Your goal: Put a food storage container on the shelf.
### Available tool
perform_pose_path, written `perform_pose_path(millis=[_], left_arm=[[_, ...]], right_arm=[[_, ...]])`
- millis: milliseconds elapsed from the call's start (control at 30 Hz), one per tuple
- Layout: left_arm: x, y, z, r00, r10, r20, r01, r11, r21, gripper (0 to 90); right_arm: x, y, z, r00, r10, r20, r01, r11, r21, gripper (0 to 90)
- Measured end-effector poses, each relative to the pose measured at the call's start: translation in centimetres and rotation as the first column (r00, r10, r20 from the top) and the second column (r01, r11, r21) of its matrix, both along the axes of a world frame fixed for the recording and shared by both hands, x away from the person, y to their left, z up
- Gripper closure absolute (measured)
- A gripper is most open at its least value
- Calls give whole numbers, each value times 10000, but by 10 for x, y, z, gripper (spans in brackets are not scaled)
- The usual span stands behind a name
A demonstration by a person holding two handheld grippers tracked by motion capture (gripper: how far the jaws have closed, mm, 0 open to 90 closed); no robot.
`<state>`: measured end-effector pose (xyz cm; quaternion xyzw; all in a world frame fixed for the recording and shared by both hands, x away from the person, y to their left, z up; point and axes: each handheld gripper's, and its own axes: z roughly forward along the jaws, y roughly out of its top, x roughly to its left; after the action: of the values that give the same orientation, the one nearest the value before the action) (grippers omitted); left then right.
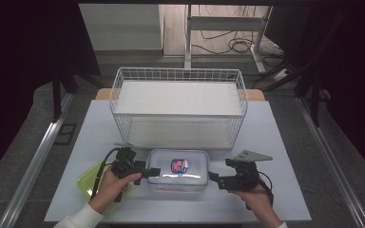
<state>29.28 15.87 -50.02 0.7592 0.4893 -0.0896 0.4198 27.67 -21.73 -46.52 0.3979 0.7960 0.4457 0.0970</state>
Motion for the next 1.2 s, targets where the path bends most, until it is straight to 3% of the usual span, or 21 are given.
perform_pose_path(millis=[200,600,667,700,800,833,867,900,933,967,1067,1200], left_arm=[[0,-5,-4,9996,-210,-183,211,9998,55,130],[3,-9,-10,9977,-419,-529,413,9991,-130,127],[3,-8,-10,9975,-423,-566,413,9990,-179,130],[3,-8,-10,9975,-428,-566,418,9989,-193,130],[3,-8,-10,9977,-447,-509,438,9989,-191,131],[3,-8,-10,9978,-455,-492,446,9988,-185,132],[3,-8,-10,9979,-454,-469,446,9988,-180,135],[2,-8,-10,9981,-444,-429,437,9989,-154,135],[2,-8,-9,9982,-451,-404,447,9989,-122,143],[1,-7,-10,9984,-431,-368,426,9990,-148,144],[1,-7,-10,9984,-446,-334,441,9989,-172,146],[1,-6,-10,9985,-457,-285,450,9987,-245,155]], right_arm=[[3,5,-7,9997,120,-234,-122,9999,-67,131],[20,22,-23,9898,438,-1354,-419,9990,169,131],[23,24,-26,9854,518,-1625,-465,9983,361,131],[27,24,-29,9777,592,-2015,-469,9968,652,131],[30,25,-31,9702,685,-2323,-487,9948,897,133],[31,25,-32,9659,779,-2469,-538,9933,1027,138],[33,28,-35,9556,938,-2793,-600,9901,1272,130],[33,28,-35,9556,938,-2793,-600,9901,1272,130],[34,30,-38,9461,1036,-3070,-603,9872,1475,128],[35,30,-38,9427,1042,-3170,-570,9863,1546,129],[35,29,-38,9428,1063,-3159,-600,9864,1529,142],[38,23,-39,9352,1075,-3373,-424,9799,1947,204]])
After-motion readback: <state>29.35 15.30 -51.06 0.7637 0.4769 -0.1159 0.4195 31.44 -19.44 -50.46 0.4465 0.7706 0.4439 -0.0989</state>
